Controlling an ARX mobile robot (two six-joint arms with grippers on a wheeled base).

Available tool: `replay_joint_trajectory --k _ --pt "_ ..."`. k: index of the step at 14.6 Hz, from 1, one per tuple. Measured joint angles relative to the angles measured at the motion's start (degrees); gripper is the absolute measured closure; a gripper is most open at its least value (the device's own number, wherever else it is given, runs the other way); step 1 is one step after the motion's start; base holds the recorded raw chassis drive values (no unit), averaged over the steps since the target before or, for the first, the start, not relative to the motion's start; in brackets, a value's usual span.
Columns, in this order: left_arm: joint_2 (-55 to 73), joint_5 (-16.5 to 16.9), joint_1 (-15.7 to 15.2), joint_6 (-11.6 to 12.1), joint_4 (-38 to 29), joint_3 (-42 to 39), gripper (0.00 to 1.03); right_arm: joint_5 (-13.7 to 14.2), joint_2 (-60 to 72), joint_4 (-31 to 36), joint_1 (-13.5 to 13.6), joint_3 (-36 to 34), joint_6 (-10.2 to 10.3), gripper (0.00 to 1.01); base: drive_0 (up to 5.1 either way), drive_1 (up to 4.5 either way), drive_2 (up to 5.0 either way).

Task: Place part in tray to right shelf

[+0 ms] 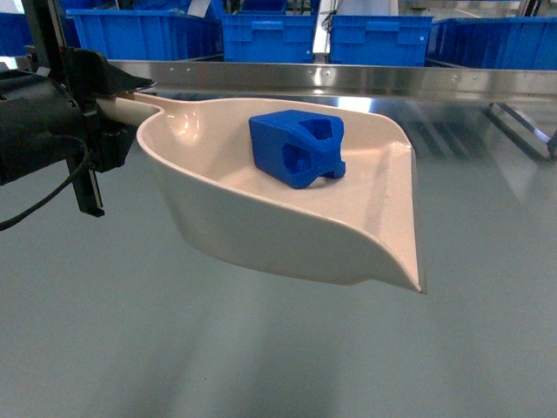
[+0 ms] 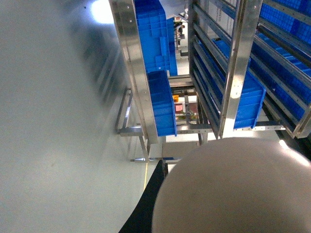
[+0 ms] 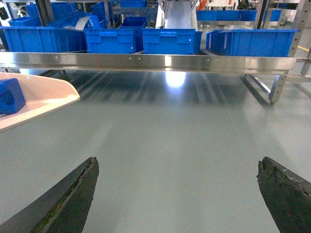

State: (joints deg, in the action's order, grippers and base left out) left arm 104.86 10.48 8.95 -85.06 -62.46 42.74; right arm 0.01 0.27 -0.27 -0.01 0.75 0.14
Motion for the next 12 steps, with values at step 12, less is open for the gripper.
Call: replay_joint_trajectory --k 12 --pt "0.00 0.02 0.00 -0.02 -0.13 0.00 0.91 -0.02 0.00 0.09 0.00 0.00 0.00 0.03 0.0 2.18 -2.2"
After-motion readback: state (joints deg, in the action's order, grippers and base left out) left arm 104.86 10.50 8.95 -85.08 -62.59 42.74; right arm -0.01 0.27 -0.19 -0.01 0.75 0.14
